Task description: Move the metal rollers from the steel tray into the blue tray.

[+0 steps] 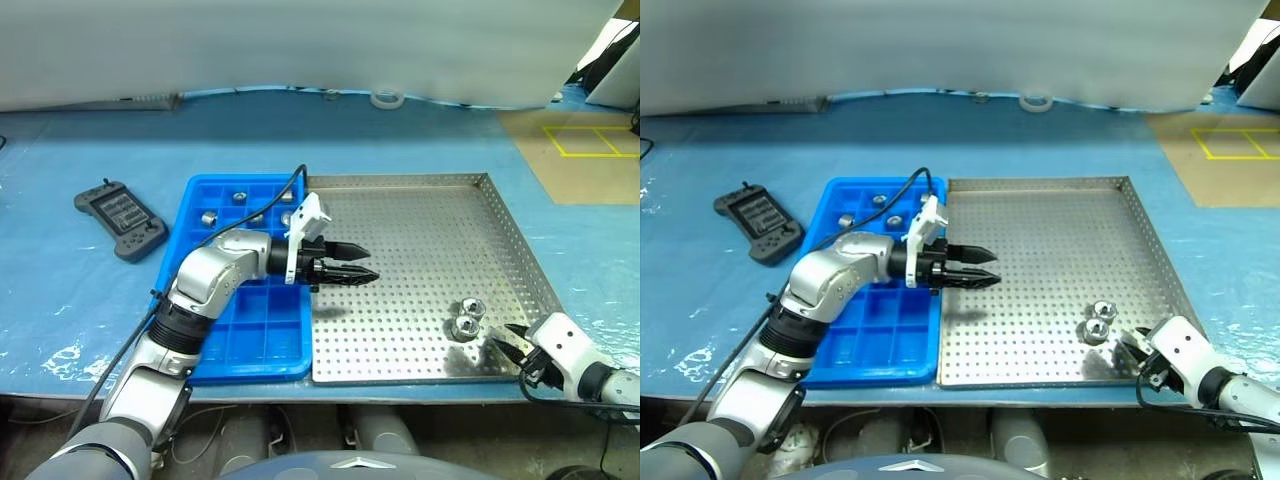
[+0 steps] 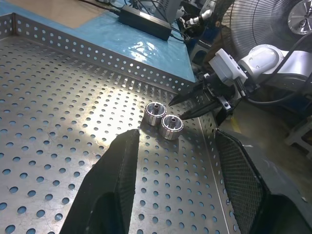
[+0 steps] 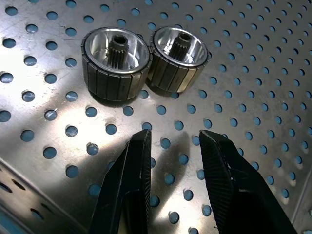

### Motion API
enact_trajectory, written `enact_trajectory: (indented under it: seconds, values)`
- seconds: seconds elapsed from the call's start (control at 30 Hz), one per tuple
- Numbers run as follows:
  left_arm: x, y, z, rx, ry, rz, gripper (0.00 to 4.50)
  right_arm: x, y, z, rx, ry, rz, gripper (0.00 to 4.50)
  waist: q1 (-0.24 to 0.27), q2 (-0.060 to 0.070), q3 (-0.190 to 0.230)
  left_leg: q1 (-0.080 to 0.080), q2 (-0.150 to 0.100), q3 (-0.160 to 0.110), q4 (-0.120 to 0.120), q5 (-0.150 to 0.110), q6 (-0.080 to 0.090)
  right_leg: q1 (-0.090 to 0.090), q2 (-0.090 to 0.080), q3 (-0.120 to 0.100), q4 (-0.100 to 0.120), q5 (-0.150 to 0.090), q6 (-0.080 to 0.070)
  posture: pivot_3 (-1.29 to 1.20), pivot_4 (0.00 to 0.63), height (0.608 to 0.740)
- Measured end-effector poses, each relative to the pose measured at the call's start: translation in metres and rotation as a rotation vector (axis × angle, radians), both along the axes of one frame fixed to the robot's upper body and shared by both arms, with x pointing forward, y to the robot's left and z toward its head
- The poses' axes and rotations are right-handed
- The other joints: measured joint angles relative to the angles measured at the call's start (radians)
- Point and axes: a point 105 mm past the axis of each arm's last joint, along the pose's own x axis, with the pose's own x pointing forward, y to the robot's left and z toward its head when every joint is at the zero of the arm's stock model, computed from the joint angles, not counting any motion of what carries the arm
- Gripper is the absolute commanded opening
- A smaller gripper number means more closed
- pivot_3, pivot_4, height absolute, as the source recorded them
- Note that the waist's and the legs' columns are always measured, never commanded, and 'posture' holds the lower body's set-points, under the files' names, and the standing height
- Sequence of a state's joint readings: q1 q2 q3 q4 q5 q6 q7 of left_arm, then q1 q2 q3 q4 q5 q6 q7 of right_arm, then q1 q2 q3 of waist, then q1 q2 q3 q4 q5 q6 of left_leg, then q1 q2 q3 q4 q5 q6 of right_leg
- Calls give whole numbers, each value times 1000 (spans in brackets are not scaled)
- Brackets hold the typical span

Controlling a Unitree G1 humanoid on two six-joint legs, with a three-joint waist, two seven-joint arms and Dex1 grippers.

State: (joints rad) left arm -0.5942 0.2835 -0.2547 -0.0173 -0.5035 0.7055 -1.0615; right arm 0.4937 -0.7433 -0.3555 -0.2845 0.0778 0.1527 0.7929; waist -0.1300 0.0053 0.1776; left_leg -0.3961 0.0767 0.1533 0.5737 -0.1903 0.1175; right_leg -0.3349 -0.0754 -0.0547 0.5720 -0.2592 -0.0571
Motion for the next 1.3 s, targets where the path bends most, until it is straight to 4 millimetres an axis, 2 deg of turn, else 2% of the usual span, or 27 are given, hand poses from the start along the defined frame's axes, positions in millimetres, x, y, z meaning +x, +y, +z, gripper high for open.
enact_trajectory:
  seconds: [0.13, 0.27, 0.37, 0.57, 0.67, 0.9, 1.13, 1.3]
  values:
    - [7, 0, -13, 5, 28, 18, 2572, -15, -1, 0, 0, 101, 46, 1599, 13, 2, -1, -1, 0, 0, 0, 0, 0, 0, 0, 0, 0, 0, 0, -437, 150, 740]
    - [13, 3, -22, 16, 32, 34, 2572, -34, -12, 4, -37, 199, 73, 1599, 50, 3, -2, -4, 0, 0, -3, -2, 3, -1, 0, -1, -1, -3, 4, -440, 150, 740]
    - [14, 5, -23, 18, 19, 34, 2572, -39, -20, 4, -51, 229, 62, 1599, 64, 4, -2, -6, 0, -1, -2, -3, 6, -2, 0, -1, 0, -3, 5, -443, 150, 740]
    - [10, 5, -23, 14, 10, 23, 2572, -14, -28, 19, -59, 80, -11, 1599, 55, 5, -3, -5, 0, -1, -1, -3, 3, -2, -1, -1, 1, -3, 5, -451, 150, 740]
    - [6, 5, -19, 16, -4, 13, 2572, -12, -26, 19, -64, 50, -24, 1599, 58, 6, -2, 1, 0, -1, -1, -4, -1, 2, -1, -1, 1, -3, 5, -451, 150, 740]
    - [-5, 6, -14, 20, 14, 3, 2572, -10, -20, 17, -64, 24, -26, 1599, 49, 6, -3, 0, 0, -1, -1, -4, -1, 1, -1, 0, 0, -3, 5, -456, 150, 740]
    - [-4, 0, -6, 18, 3, 5, 2572, -11, -15, 12, -63, 42, -5, 1599, 36, 7, -3, -2, 0, 0, -1, -4, -1, 0, -1, 0, 0, -3, 5, -453, 150, 740]
    - [-2, -2, -4, 13, -3, 13, 2572, -5, -1, 7, -32, 54, 31, 1599, 33, 7, -3, -1, 0, -1, -1, -4, -1, 0, -1, 0, 0, -3, 5, -447, 150, 740]
